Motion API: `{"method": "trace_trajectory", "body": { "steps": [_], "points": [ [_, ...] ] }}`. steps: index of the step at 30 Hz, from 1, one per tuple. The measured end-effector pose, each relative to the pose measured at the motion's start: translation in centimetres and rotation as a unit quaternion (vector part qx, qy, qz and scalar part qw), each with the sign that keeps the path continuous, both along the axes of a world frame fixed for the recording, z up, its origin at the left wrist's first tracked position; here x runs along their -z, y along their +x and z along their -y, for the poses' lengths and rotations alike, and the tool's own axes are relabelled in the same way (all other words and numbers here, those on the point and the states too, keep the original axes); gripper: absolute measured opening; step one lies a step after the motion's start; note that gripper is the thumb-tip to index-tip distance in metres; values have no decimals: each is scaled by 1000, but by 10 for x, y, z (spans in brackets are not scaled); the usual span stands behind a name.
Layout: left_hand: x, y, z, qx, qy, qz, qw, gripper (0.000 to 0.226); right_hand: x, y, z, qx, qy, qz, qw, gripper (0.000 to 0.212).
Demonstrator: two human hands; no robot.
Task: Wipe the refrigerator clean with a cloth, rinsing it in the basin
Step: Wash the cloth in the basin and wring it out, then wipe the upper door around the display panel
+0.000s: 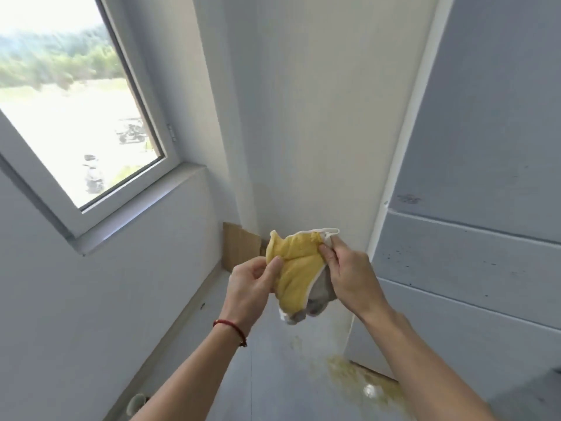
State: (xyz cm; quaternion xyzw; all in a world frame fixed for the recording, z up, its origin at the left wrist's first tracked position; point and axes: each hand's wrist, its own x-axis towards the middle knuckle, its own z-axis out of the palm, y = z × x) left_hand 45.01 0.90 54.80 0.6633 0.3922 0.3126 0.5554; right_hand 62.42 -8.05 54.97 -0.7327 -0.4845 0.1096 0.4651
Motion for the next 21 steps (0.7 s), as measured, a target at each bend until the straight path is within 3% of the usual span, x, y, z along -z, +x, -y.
{"method": "trace_trajectory", "body": {
  "steps": [2, 4, 6, 8, 10, 12, 13, 17, 19, 21],
  "points": [
    [-10, 28, -1, 7, 49, 6, 999, 41, -5, 19, 8, 56, 12, -39, 998, 24],
    [-26, 64, 9, 60, 95, 14, 994, 43, -8, 34, 27, 69, 50, -220, 972, 26],
    [-38, 93, 19, 121, 78, 49, 988, 38, -15, 36, 46, 18, 51, -366, 929, 34],
    [-47, 114, 26, 188, 46, 69, 979, 35, -12, 39, 61, 27, 7, -345, 938, 55],
    [-49, 130, 29, 258, 9, 80, 963, 34, -15, 43, 75, 150, -29, -239, 959, 70],
    [-49, 139, 29, 298, -10, 84, 951, 30, -18, 43, 86, 278, -28, -132, 951, 78],
    [-50, 142, 28, 314, -24, 94, 945, 27, -19, 40, 89, 303, -14, -138, 943, 71],
    [-54, 153, 25, 371, -50, 93, 923, 20, -7, 29, 86, 249, 32, -334, 909, 33],
    [-57, 157, 17, 362, -3, 79, 929, 14, -2, 33, 92, 264, 64, -314, 910, 11],
    [-57, 161, 4, 346, 56, 47, 935, 6, -5, 40, 103, 278, 84, -294, 910, 19]
  ]
}}
